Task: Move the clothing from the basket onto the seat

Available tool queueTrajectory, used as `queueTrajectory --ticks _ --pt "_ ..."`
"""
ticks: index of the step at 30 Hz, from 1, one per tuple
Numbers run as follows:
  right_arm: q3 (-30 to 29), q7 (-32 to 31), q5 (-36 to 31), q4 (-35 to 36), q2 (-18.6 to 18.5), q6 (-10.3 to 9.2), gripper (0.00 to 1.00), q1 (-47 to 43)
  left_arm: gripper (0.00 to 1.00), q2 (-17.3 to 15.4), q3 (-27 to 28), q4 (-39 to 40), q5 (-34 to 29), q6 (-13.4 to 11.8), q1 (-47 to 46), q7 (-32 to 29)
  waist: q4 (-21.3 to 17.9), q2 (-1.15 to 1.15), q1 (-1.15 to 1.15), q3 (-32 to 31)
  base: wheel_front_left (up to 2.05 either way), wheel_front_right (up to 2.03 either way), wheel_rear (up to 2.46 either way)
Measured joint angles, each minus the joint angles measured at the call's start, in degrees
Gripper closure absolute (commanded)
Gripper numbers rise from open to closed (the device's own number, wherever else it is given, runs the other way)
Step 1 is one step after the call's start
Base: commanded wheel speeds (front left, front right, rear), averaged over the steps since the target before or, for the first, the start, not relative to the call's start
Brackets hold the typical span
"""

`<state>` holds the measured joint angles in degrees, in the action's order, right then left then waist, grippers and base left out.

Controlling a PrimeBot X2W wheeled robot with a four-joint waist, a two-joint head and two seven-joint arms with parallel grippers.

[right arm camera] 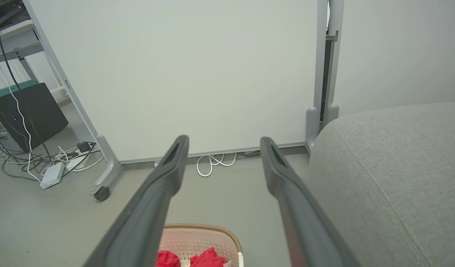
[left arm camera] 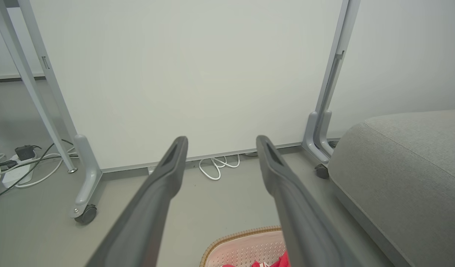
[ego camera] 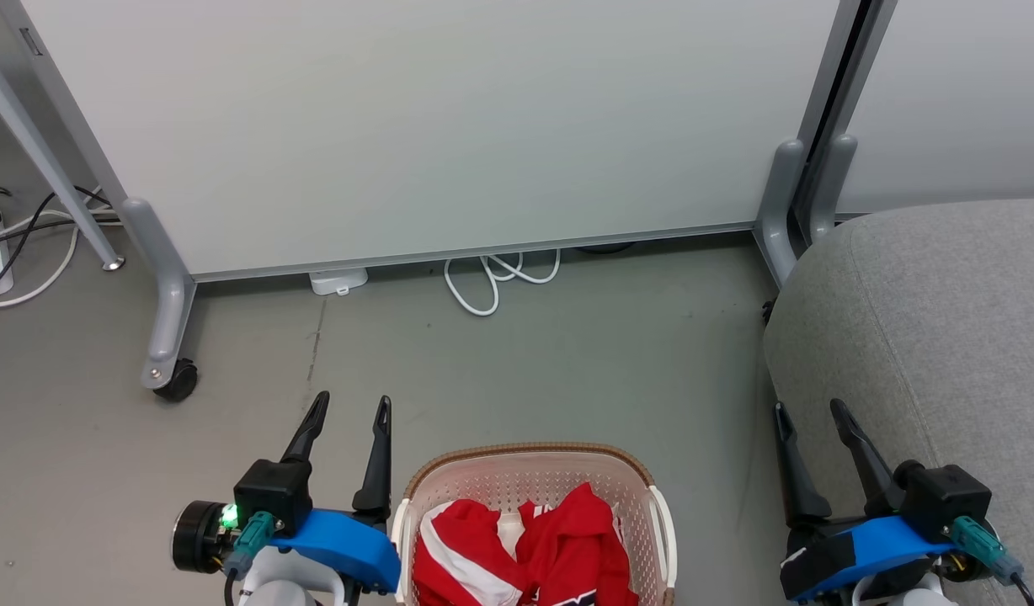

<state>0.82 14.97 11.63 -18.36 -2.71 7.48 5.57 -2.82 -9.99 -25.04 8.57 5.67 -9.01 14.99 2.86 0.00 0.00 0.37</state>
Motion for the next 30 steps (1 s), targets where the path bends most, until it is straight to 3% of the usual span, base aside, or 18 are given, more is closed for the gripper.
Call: queueTrajectory --ticks 11,18,30 --pt "0.2 0.0 0.0 0.0 0.0 0.00 0.00 0.0 0.00 0.0 -0.4 -1.4 -0.8 0.5 -1.3 0.0 -0.4 0.00 0.00 0.6 0.00 0.00 0.00" --pt "0.6 0.0 0.0 0.2 0.0 0.00 0.00 1.2 0.00 -0.7 -2.6 -6.3 -2.2 1.4 -6.2 0.0 -1.4 0.00 0.00 2.5 0.00 0.00 0.00" --pt "1.1 0.0 0.4 1.3 0.0 0.00 0.00 6.2 0.00 -5.0 -14.2 -18.6 -0.2 1.8 -18.5 0.1 -5.4 0.00 0.01 10.8 0.00 0.00 0.00"
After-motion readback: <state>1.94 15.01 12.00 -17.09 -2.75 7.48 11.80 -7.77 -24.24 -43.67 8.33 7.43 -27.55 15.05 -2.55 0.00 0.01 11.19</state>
